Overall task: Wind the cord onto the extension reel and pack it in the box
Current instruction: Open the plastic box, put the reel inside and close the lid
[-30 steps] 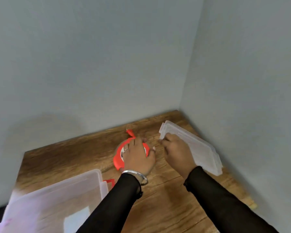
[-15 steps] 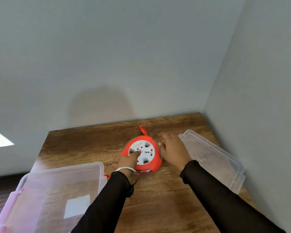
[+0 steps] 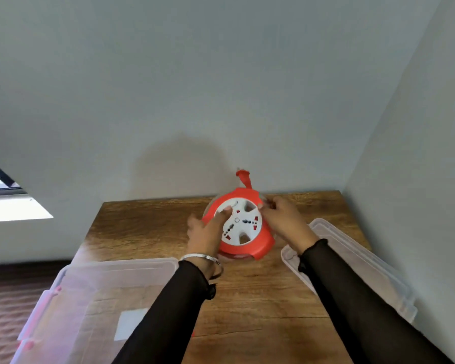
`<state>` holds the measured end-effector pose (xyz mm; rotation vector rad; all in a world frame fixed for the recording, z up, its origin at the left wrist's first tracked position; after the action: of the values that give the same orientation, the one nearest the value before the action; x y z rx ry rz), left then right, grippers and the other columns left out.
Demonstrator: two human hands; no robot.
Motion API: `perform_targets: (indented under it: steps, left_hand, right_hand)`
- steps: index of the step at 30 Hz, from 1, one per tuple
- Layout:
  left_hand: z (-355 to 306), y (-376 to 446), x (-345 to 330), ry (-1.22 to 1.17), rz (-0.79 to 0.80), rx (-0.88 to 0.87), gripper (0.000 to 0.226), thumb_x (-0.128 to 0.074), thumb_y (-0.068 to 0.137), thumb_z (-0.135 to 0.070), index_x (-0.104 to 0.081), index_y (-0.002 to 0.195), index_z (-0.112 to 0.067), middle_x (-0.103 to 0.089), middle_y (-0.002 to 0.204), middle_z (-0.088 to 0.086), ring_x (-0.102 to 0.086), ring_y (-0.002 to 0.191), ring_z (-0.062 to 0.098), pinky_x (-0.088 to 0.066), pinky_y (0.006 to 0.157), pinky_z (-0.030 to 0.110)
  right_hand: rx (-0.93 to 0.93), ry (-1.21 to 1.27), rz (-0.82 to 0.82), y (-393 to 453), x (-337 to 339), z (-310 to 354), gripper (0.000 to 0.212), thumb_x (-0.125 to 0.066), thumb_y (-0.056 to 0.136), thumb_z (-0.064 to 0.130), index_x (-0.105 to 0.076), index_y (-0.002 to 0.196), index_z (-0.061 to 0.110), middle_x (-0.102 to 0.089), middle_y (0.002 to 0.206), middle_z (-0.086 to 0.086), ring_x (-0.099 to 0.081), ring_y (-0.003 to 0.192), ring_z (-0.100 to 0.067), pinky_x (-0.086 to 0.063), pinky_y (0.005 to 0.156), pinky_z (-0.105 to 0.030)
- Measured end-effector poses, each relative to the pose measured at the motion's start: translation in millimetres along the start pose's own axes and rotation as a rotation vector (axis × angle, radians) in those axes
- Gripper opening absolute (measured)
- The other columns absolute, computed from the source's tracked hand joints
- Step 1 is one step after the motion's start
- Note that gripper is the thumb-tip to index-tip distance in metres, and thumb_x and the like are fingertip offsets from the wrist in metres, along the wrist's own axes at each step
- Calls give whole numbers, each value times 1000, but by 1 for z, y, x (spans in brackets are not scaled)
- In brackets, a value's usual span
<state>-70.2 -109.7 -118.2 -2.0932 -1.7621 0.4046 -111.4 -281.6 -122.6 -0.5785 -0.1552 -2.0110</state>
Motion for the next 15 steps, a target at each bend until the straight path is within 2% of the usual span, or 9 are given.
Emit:
perform_targets:
  steps: [2, 3, 5, 7, 9, 10, 12, 15]
  left_hand:
    - [-23, -5, 19, -40, 2, -96, 89, -73, 72, -48, -24, 142, -23, -51, 130, 11, -61, 103, 27, -54, 82, 44]
    - [-34, -9, 31, -75, 7, -124, 83, -71, 77, -46, -24, 142, -23, -55, 121, 6, -61, 93, 20, -53, 75, 39]
    - [-51, -16, 63, -111, 0, -152, 75, -67, 81, -44, -28, 142, -22, -59, 109, -1, -58, 87, 14, -51, 71, 38]
    - [-59, -26, 103, -54, -16, -167, 61, -65, 83, -43, -44, 132, -15, -63, 108, 4, -61, 90, 20, -53, 64, 37]
    - [-58, -36, 141, 57, -25, -202, 33, -66, 84, -39, -60, 110, -20, -66, 99, 2, -64, 84, 19, -53, 52, 33]
    - [-56, -40, 161, 98, -25, -216, 20, -66, 84, -35, -62, 101, -25, -68, 94, -1, -64, 80, 17, -53, 50, 32]
    - [-50, -48, 196, 168, -29, -206, 11, -67, 86, -25, -59, 93, -29, -67, 93, -2, -64, 78, 16, -56, 50, 35]
    - [-32, -51, 241, 281, -10, -81, 24, -67, 86, -15, -54, 105, -22, -61, 104, 8, -64, 87, 24, -59, 64, 45]
  right_hand:
    - [63, 80, 14, -8, 6, 29, 30, -56, 92, 32, -59, 116, 13, -68, 96, 4, -66, 82, -12, -53, 71, -30]
    - [91, 99, 22, -13, 6, 42, 31, -57, 92, 33, -58, 117, 16, -67, 97, 7, -66, 82, -9, -52, 70, -26]
    - [143, 115, 28, -27, -5, 65, 32, -59, 91, 35, -57, 119, 21, -66, 99, 8, -64, 86, -6, -50, 69, -22]
    - [171, 111, 37, -43, -24, 83, 32, -61, 90, 35, -57, 118, 21, -64, 101, 7, -63, 90, -8, -49, 71, -22]
    - [167, 143, 98, -60, -49, 94, 32, -64, 88, 33, -58, 116, 20, -64, 103, 5, -63, 93, -11, -54, 78, -29]
    - [161, 154, 148, -68, -64, 99, 30, -65, 88, 32, -58, 115, 20, -65, 103, 4, -63, 94, -12, -55, 82, -34]
    - [141, 163, 253, -83, -97, 105, 27, -65, 88, 29, -57, 113, 22, -66, 105, 2, -64, 96, -15, -55, 86, -40]
    - [155, 121, 366, -97, -133, 110, 21, -65, 88, 28, -58, 107, 27, -66, 105, 3, -64, 96, -13, -54, 87, -40]
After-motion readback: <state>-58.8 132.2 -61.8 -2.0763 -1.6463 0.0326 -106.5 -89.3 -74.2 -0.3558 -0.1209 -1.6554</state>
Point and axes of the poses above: each hand's wrist, its own y-axis towards the middle knuckle, its own x-axis out of the back of the hand, z = x × y, the point moved 3 cm from there along y, towards the middle knuckle
